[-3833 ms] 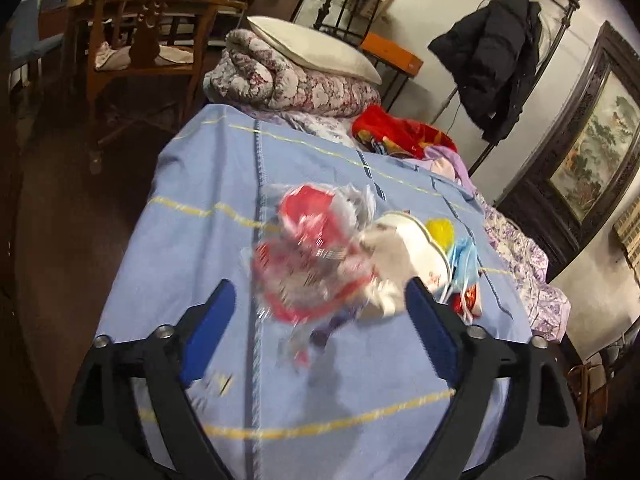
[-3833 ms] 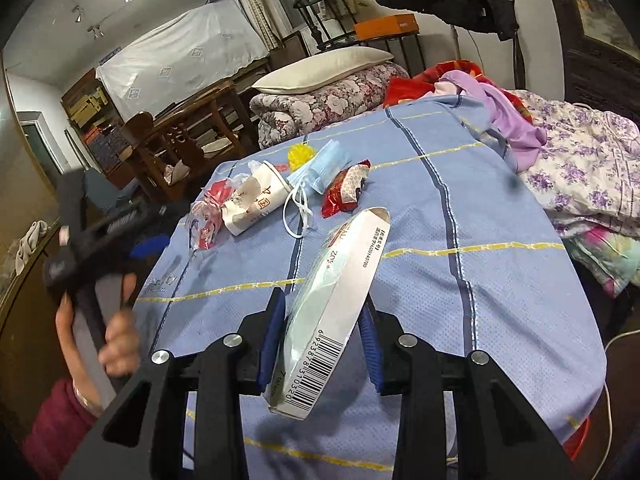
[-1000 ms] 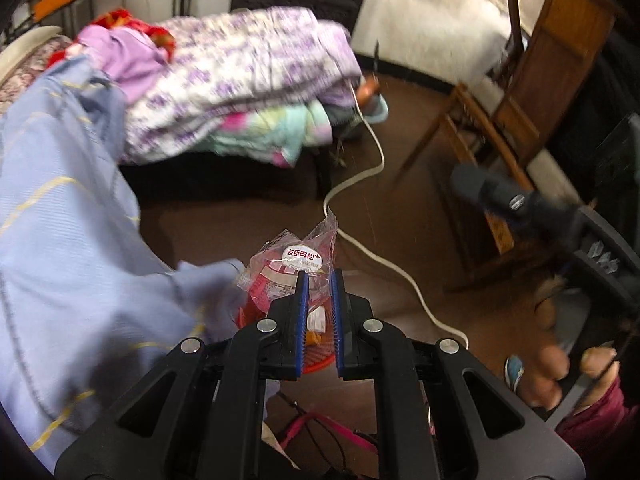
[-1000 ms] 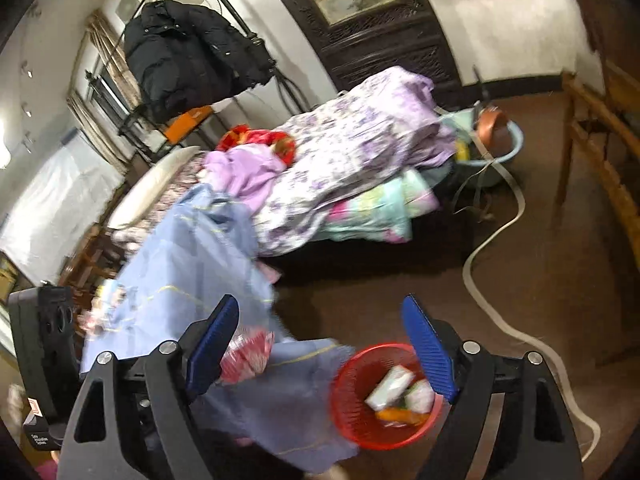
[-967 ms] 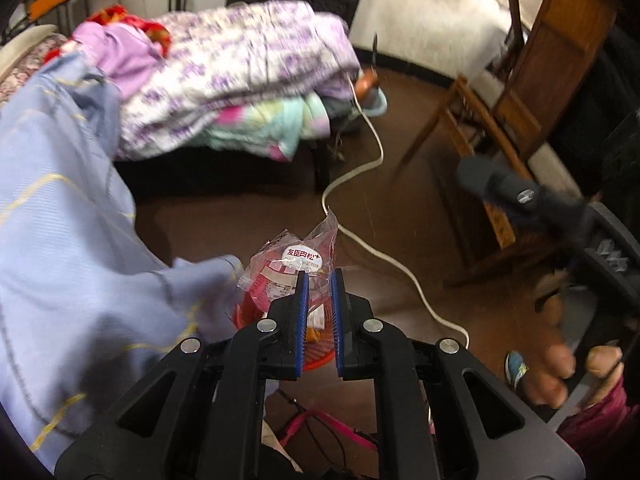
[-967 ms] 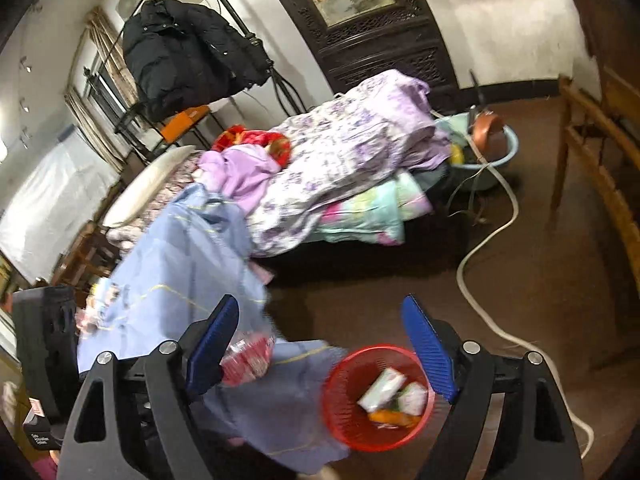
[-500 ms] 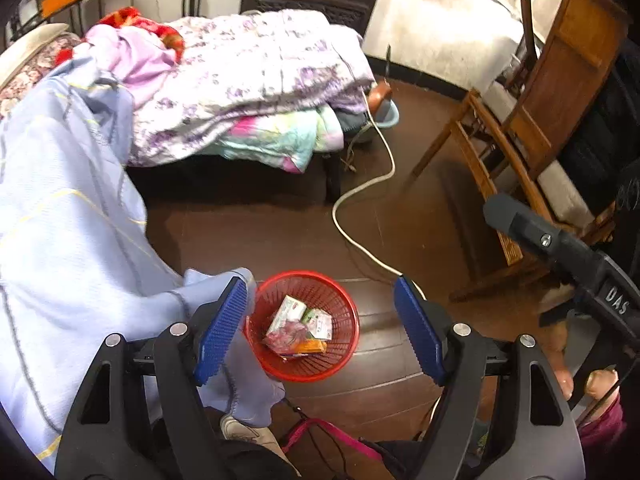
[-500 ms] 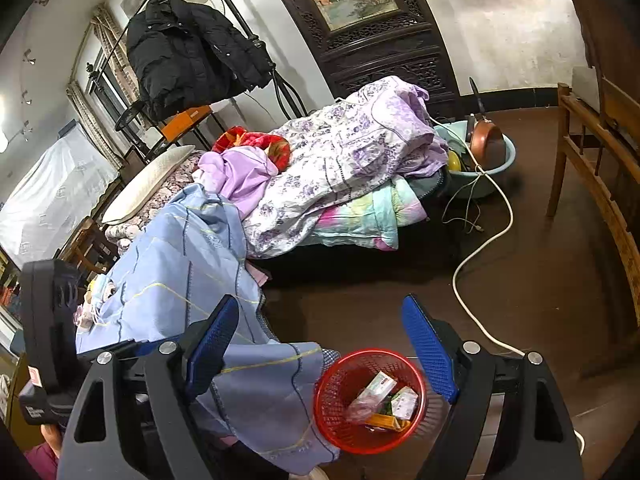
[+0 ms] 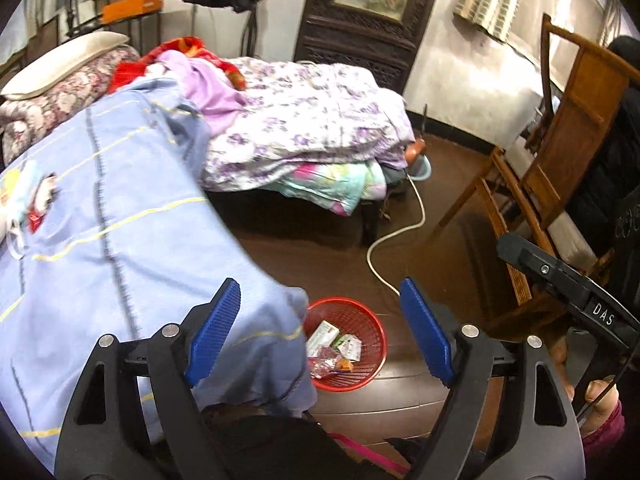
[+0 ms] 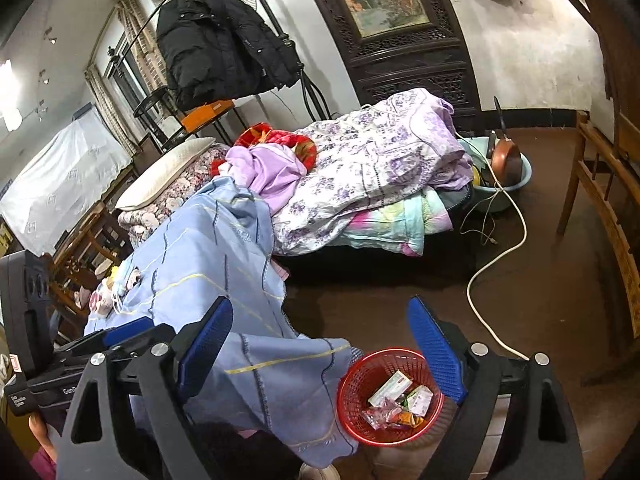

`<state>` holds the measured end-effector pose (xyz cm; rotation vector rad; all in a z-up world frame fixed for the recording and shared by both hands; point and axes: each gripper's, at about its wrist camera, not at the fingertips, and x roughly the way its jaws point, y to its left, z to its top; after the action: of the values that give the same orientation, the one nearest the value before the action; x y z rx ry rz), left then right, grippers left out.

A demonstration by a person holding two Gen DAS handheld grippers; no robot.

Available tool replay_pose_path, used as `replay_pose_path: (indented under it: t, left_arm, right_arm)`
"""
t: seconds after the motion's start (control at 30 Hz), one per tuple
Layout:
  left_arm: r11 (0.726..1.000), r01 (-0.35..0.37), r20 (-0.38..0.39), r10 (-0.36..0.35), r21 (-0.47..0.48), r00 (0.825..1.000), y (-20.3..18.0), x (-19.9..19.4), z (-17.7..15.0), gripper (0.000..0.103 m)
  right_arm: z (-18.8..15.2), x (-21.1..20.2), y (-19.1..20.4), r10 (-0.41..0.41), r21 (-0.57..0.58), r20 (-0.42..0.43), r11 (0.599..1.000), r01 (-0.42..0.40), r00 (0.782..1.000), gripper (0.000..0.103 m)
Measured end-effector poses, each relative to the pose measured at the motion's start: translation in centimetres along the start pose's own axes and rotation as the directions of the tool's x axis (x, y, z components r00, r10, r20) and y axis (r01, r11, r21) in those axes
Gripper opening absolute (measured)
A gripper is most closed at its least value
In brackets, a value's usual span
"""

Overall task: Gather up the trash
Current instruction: 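Move both tools back over the bed toward the remaining trash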

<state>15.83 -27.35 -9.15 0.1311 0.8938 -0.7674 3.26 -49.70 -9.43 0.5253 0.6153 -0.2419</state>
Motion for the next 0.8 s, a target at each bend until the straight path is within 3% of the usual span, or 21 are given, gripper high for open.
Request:
replay_pose_path:
  t: [0.17, 0.43, 0.53, 0.7, 0.8]
  left_arm:
    - [0.996, -0.086, 0.041, 0.086, -0.018, 0.995, 1.8, -2.3, -1.0, 0.082]
    - [0.978, -0.173, 0.103, 0.186, -0.117, 0.977, 6.5, -6.3, -3.1, 0.086]
    - [0.967, -0.182, 0.111, 0.204, -0.178, 0.973, 8.9, -7.3, -3.6, 0.086]
    - [0.941, -0.195, 0.115, 0.234, -0.275, 0.965, 12.7, -8.8, -4.9, 0.086]
    - [0.927, -0.226, 0.118, 0.271, -0.299, 0.955, 14.4, -9.8, -5.6, 0.086]
  right_arm:
    - [0.0, -0.1, 2.9, 0.017, 0.017, -0.015, 1.0, -0.017, 1.0, 0.097]
    - [-0.5, 0.9, 10.7, 0.045, -0.067, -0.038, 0.997, -0.048, 0.998, 0.097]
    - [-0.7, 1.3, 13.9, 0.107, -0.078, -0.011, 0.991, -0.108, 0.994, 0.097]
    - [-0.7, 3.4, 18.3, 0.226, -0.002, -0.019, 0.974, -0.226, 0.974, 0.097]
    - [-0.8, 4.2, 20.3, 0.226, -0.023, -0.016, 0.974, -0.226, 0.974, 0.097]
